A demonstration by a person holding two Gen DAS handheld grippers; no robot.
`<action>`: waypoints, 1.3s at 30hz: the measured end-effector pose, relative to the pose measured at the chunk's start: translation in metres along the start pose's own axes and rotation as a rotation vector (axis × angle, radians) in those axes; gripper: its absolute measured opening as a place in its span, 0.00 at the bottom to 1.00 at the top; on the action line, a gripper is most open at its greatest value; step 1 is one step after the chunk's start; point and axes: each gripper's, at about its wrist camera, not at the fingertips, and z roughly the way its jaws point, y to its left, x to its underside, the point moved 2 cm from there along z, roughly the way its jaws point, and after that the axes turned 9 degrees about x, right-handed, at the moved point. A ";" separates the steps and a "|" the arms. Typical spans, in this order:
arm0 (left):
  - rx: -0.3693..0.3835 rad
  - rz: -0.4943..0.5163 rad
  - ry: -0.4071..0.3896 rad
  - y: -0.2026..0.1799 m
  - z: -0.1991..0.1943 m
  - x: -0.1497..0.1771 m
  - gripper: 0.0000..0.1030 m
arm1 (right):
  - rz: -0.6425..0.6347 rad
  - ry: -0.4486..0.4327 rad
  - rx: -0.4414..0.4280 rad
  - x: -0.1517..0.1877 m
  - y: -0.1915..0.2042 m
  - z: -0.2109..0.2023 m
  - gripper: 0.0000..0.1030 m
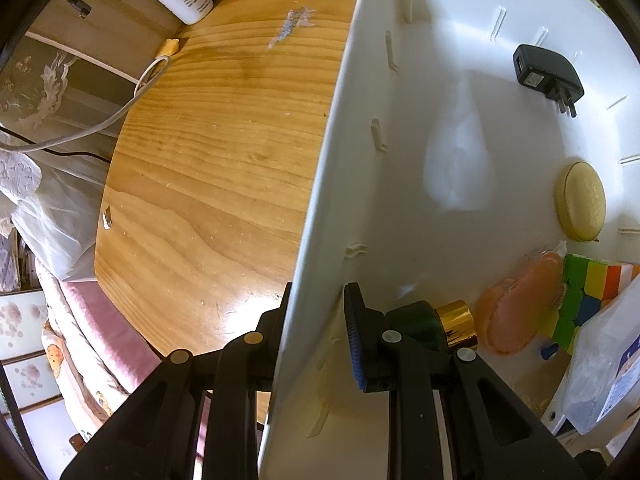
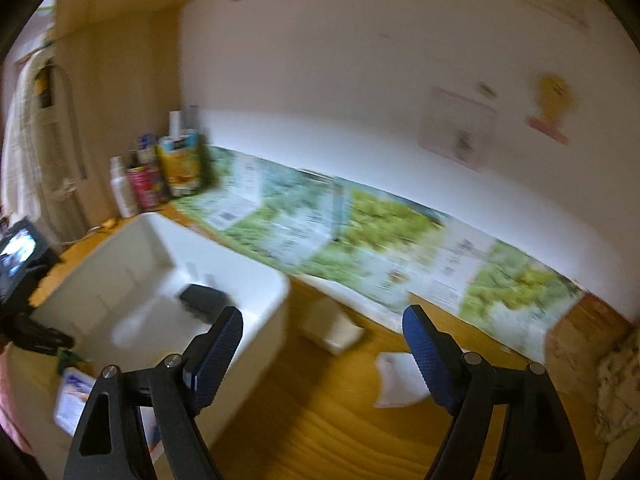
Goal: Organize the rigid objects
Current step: 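Carry the gold compact into the white bin and release it, then grasp the white plastic stand with the right gripper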
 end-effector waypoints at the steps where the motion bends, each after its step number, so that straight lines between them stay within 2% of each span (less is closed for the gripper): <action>1: -0.005 0.004 0.001 -0.001 0.000 0.000 0.24 | 0.021 0.015 0.017 0.003 -0.008 0.004 0.80; 10: -0.014 0.024 0.012 -0.003 -0.001 0.000 0.23 | 0.118 0.086 0.147 0.031 -0.047 0.033 0.99; 29: 0.007 0.034 0.020 0.000 0.007 0.001 0.23 | 0.122 0.289 0.231 0.063 -0.068 0.118 0.99; 39: 0.006 0.033 0.019 -0.003 0.005 -0.001 0.24 | 0.134 0.304 0.225 0.064 -0.074 0.132 0.99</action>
